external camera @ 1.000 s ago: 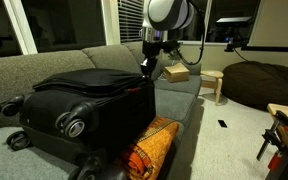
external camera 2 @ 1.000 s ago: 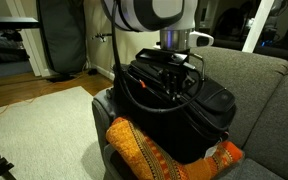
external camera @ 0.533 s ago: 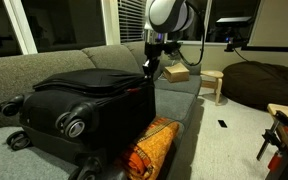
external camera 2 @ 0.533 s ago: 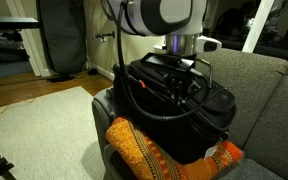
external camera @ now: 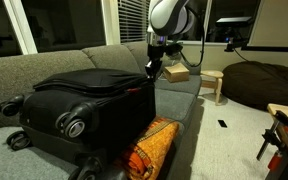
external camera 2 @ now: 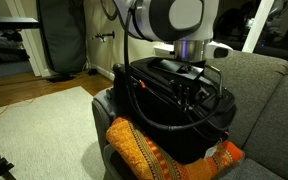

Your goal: Slide the zip to the right

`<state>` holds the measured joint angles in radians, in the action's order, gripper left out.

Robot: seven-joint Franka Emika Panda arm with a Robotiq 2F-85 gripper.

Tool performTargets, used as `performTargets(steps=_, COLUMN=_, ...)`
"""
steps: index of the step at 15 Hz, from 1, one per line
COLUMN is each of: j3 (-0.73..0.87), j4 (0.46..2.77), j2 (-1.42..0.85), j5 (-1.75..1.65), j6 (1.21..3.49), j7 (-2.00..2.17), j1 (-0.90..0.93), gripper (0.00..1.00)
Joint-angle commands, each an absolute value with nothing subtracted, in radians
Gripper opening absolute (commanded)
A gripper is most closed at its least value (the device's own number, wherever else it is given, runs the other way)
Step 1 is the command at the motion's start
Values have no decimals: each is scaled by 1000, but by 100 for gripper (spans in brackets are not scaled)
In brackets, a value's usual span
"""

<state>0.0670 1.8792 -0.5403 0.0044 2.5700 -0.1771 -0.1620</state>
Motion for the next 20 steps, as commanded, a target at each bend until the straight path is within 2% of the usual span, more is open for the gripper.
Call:
performTargets(steps=1, j3=84, j4=1841, j2=-559, j5=10, j6=2547, j7=-160, j1=-188, gripper=7)
performTargets(steps=12, j3=93, j4=1846, j2=-572, j5=17, j6=2554, j7=-149, j1=-205, gripper=7)
performTargets(steps=13, j3=92, j4=1847, j2=-570, j5=19, j6=2553, j7=-149, j1=-206, gripper=43)
performTargets(steps=14, j3=94, j4=1851, j2=-568, j5=18, j6=2554, j7=-145, j1=-204, gripper=44)
performTargets(steps=16, j3=102, j4=1864, j2=-558, j5=14, j6=2557, j7=-140, j1=-202, gripper=55)
performTargets(steps=20, j3=109, j4=1899, j2=-530, j5=13, j6=2568, j7=-139, j1=-196, gripper=81)
